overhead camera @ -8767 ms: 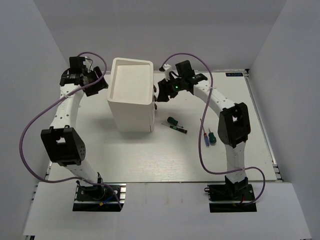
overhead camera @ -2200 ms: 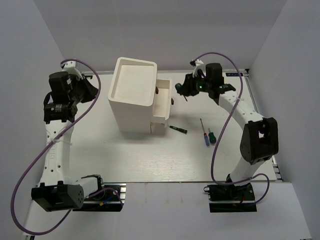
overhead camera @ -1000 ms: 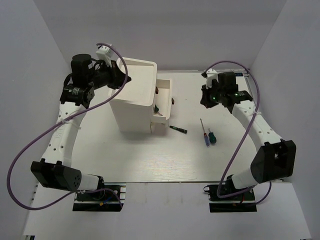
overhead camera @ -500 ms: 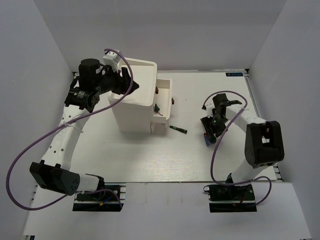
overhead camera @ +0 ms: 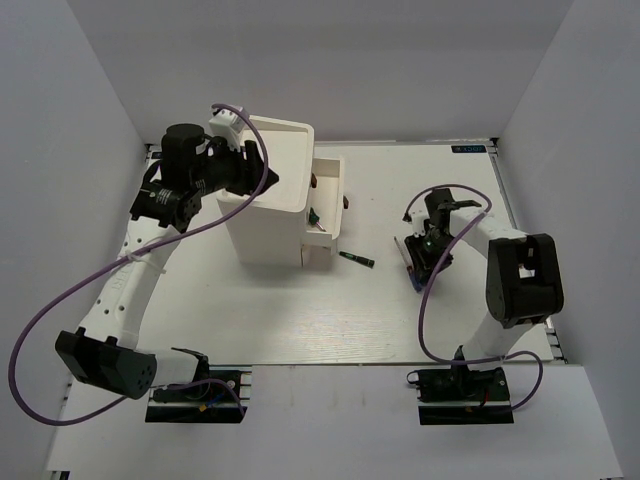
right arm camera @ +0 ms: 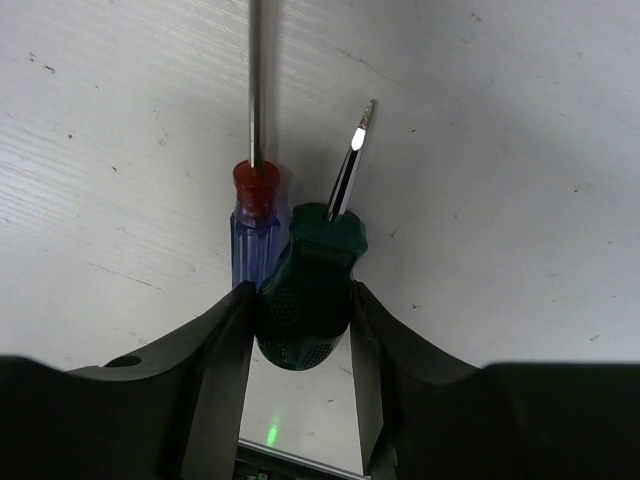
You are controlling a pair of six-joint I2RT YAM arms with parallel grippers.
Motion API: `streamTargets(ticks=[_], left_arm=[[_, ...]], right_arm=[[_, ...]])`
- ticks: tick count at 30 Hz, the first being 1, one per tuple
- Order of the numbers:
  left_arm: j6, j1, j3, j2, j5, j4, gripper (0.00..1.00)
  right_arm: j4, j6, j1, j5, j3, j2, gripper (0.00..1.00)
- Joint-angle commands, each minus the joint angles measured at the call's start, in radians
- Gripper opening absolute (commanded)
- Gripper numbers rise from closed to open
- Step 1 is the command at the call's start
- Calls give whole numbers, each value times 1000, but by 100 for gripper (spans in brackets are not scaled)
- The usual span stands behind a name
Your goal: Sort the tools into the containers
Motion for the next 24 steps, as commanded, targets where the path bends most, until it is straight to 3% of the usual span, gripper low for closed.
streamTargets(ticks=[1, 6, 13, 17, 22, 24], left_arm=[[-13, -17, -24, -36, -12, 16, 58], [-22, -35, -13, -18, -3, 27, 53], [-22, -68, 5, 2, -13, 37, 51], [-31, -89, 5, 2, -35, 37, 49], [-40, -98, 14, 2, -139, -5, 43], [-51, -98, 14, -7, -209, -24, 34]], right_arm=[[15, -65, -16, 5, -19, -36, 0], [25, -80, -47, -85, 49, -114, 0], [28, -36, -31, -477, 280, -90, 0], [132, 138, 7, -703, 436, -14, 0], [255, 309, 122, -723, 611, 113, 0], [272, 388, 153, -694, 693, 185, 0]])
